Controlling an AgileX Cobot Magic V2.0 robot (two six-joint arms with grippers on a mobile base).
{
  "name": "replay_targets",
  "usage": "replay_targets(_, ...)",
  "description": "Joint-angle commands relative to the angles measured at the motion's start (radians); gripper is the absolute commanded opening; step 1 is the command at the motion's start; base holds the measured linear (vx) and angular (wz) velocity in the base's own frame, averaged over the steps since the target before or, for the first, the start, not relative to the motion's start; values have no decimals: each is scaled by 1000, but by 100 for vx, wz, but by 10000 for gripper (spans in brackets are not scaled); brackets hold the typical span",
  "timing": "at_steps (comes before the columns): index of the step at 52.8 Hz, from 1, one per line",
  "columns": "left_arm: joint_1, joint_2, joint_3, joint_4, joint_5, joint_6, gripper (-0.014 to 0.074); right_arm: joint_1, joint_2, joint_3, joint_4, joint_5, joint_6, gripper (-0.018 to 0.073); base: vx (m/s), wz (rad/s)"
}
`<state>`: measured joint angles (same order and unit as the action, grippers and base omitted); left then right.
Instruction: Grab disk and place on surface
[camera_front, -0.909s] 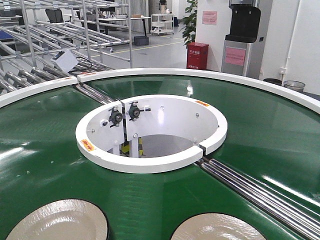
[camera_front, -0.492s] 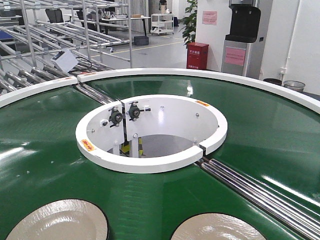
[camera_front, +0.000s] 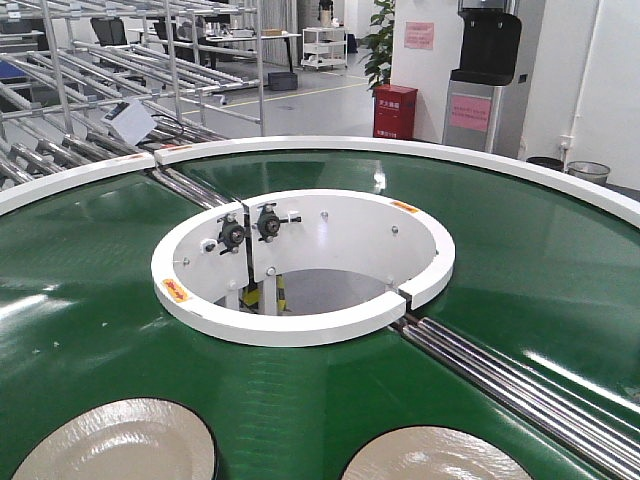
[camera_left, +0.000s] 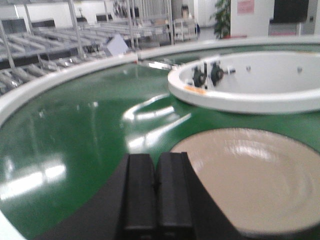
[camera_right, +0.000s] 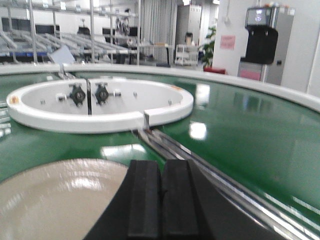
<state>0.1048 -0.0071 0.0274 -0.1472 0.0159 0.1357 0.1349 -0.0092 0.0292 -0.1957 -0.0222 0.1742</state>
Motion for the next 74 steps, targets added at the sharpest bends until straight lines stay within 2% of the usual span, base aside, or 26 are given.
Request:
replay_targets(1, -6, -17, 0, -75, -254, -94, 1, -6, -3, 12, -3, -193, 6, -9, 0, 0)
replay_targets(4, -6, -17, -19, -122, -347, -184, 1, -6, -3, -21, -3, -230, 7, -9, 0, 0)
replay_targets(7, -6, -16, -81, -130, -368, -220, 1, -6, 0, -83, -3, -214, 7, -9, 0, 0)
replay_targets(10, -6, -8, -163, -86, -344, -192, 1, -6, 12, -168, -5, -168, 1, -9, 0, 0)
replay_targets(16, -6, 97, -386, 66, -240, -104, 1, -6, 114, -378, -8, -71, -17, -9, 0, 0)
replay_targets(20, -6, 222, -527, 147, -191, -94, 1, -6, 216, -495, -8, -60, -17, -9, 0, 0)
replay_targets(27, -6, 461, -676, 155, -180, -111, 1, -6, 443, -665, -13, -83, -28, -9, 0, 0)
replay_targets(39, -6, 768, -743, 155, -234, -115, 1, -6, 783, -743, -10, -295, -45, -9, 0, 0)
replay_targets(48, -6, 864, -743, 155, -251, -115, 2, -6, 923, -743, -10, -370, -43, -8, 0, 0)
replay_targets(56, -6, 898, -743, 156, -255, -115, 34, -6, 956, -743, -10, -399, -43, 13, 0, 0)
replay_targets(64, -6, 899, -743, 172, -256, -112, 125, -6, 956, -743, -10, -392, -43, 117, 0, 0)
replay_targets(70, -6, 899, -743, 172, -255, -112, 246, -6, 956, -743, -10, -390, -43, 269, 0, 0)
replay_targets(74, -6, 899, -743, 172, -255, -112, 342, -6, 956, -743, -10, -390, -43, 405, 0, 0)
